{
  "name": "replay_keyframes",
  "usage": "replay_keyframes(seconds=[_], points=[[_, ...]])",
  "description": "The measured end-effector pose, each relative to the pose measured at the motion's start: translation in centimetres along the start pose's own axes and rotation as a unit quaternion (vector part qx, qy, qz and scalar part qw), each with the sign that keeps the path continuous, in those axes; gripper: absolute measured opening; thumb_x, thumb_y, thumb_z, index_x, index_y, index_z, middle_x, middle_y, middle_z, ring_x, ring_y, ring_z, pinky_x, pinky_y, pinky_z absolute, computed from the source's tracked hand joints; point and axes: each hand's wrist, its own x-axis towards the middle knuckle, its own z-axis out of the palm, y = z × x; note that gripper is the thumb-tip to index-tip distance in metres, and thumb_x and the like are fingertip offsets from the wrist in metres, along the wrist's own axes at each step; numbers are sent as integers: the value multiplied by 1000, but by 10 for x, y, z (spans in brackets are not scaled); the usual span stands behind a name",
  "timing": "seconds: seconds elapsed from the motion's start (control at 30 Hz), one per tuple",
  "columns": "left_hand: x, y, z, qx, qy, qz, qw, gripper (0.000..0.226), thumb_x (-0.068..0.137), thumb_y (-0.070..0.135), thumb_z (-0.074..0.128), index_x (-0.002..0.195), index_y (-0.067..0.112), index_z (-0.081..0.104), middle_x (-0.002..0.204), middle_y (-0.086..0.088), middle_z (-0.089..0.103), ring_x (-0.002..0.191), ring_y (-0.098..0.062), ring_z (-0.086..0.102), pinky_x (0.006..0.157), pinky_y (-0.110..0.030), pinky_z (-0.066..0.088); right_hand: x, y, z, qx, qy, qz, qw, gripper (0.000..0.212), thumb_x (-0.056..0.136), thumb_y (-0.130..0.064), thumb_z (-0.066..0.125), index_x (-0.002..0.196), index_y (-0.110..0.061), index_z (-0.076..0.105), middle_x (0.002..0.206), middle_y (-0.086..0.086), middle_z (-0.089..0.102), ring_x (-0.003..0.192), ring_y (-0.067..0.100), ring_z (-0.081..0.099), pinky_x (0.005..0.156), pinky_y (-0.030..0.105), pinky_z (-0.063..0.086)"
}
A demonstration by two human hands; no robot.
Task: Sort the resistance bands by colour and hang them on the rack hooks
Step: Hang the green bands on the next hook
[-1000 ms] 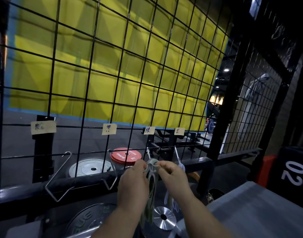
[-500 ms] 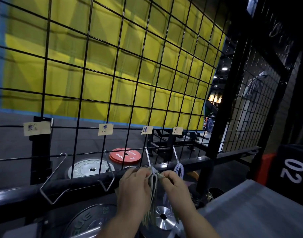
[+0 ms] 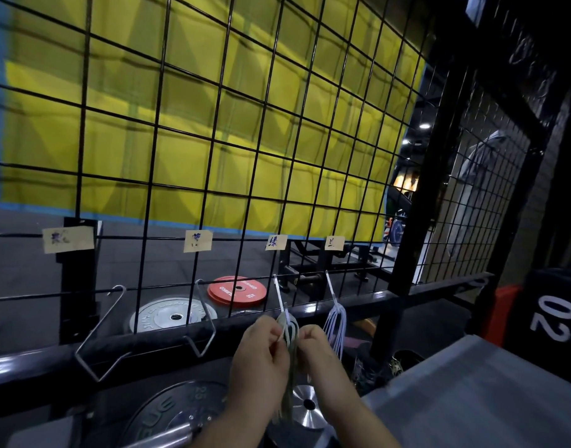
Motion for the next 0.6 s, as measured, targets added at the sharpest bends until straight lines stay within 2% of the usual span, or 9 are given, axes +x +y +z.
replay_keyframes(seconds=[0.07,0.1,0.17,0.2,0.3,0.4,0.47,0.57,0.6], points=[[-1,2,-2,-25,-11,-13,1000,30,88,12,60,85,39,46,87,10,55,78,1,54,63,-16,42,0,2,1,44,-16,-4,999,30,85,-44,53,84,-14,53,80,6,51,71,15,51,66,33,45],[0,4,-4,-36,-21,-20,999,33,89,15,59,91,45,45,88,9,56,77,1,55,63,-14,41,-3,1,1,68,-27,-8,997,34,95,-42,46,88,-9,54,83,8,55,73,15,54,66,30,47],[2,5,-7,-53,-47,-33,997,45,91,18,57,107,56,37,91,8,56,79,1,56,65,-10,38,-2,2,0,101,-46,2,994,36,104,-34,36,89,-7,55,80,7,59,69,11,60,61,24,50],[4,4,-7,-63,-58,-39,996,50,91,19,56,114,58,35,94,8,56,81,0,56,66,-11,39,-1,6,-2,104,-52,2,993,35,104,-34,36,88,-9,54,78,4,60,68,10,60,62,25,50],[10,3,-6,-70,-100,-46,991,45,93,21,53,128,49,48,110,14,53,94,0,55,81,-21,45,5,5,0,131,-44,19,990,34,101,-37,45,104,-5,55,85,7,65,79,18,64,71,33,50],[11,3,-7,-88,-114,-40,989,45,93,20,53,129,46,51,117,18,52,107,0,53,95,-27,46,6,3,3,178,-69,49,980,45,101,-38,43,116,-2,64,109,22,68,103,33,66,85,41,52],[11,2,-8,-90,-109,-39,989,43,93,20,52,127,45,53,117,19,51,107,1,51,92,-23,43,6,3,3,199,-96,75,972,47,102,-39,38,117,-6,67,115,22,67,109,33,65,92,42,51],[12,2,-9,-97,-88,-39,991,39,92,24,53,125,44,55,110,17,51,97,3,51,76,-16,38,7,6,1,212,-112,86,967,48,102,-40,37,119,-6,66,111,18,70,102,29,68,79,35,54],[12,2,-9,-99,-79,-37,991,36,92,26,55,124,43,57,106,15,49,93,1,51,72,-16,37,7,7,1,203,-113,84,969,49,102,-41,37,121,-7,65,112,17,70,104,28,68,79,35,53]])
